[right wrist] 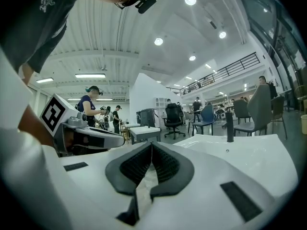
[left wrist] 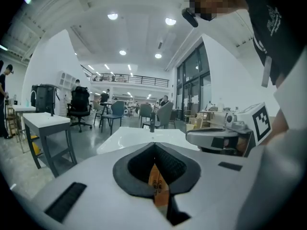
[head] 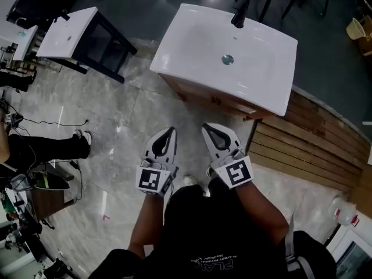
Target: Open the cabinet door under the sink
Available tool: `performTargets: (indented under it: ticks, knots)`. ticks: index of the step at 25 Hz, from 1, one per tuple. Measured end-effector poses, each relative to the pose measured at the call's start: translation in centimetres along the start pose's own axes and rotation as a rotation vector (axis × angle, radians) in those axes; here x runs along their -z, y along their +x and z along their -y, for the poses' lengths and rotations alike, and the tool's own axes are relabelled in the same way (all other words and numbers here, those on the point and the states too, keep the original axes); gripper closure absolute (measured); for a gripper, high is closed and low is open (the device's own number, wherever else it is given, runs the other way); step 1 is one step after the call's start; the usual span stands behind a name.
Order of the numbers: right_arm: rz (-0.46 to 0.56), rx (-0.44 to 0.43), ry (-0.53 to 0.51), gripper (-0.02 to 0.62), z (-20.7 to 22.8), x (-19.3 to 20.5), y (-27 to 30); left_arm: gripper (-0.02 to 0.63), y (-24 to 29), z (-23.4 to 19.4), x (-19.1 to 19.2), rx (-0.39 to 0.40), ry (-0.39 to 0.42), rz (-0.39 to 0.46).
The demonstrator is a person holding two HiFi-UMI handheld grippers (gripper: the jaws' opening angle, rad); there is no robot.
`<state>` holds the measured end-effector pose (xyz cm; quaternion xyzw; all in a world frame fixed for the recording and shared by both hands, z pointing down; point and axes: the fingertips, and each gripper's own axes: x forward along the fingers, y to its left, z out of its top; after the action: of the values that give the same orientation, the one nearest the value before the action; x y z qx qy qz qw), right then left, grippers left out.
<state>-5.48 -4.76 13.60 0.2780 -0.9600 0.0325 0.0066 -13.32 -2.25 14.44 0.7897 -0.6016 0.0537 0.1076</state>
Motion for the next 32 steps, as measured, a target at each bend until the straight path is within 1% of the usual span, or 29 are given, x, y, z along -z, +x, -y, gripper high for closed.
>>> performTargets:
  ticks: [3,5,6,8,11,17,20,23,25,28,32]
  knots:
    - [-0.008,0.002,0.02,0.571,1.8,1.7,0.4,0.584,2.6,0.1,1.4,-0.001,-0.005,-0.025]
    - [-0.013,0.022,0.039,0.571,2.9,2.9,0.9,0.584,4.1,-0.2,2.6,0.005,0.001,-0.056]
    - [-0.014,0.034,0.051,0.571,3.2,3.5,1.1,0.584,4.8,-0.3,3.0,0.016,0.003,-0.065]
    - [-0.021,0.052,0.066,0.571,3.5,4.5,1.7,0.584,5.8,-0.3,3.8,0.047,-0.013,-0.057]
    - [-0.061,0.065,0.053,0.571,4.0,6.4,2.4,0.584,7.3,-0.5,5.6,0.081,-0.046,-0.065]
    - [-0.119,0.184,0.129,0.571,6.9,11.6,3.1,0.584,10.9,-1.7,10.1,0.145,-0.036,-0.117]
    - [-0.128,0.234,0.138,0.571,8.5,14.1,3.4,0.584,12.4,-2.5,12.3,0.153,-0.042,-0.125]
    - [-0.143,0.271,0.157,0.571,9.3,16.9,3.7,0.584,13.2,-3.2,15.1,0.16,-0.031,-0.146]
    - [-0.156,0.283,0.169,0.571,9.8,18.8,3.8,0.584,13.7,-3.8,17.1,0.158,-0.032,-0.162]
    - [-0.186,0.291,0.176,0.571,10.3,21.8,3.7,0.584,14.5,-4.5,20.0,0.147,-0.058,-0.182]
    - [-0.219,0.31,0.181,0.571,11.1,25.8,3.8,0.584,15.8,-5.2,23.0,0.136,-0.078,-0.187]
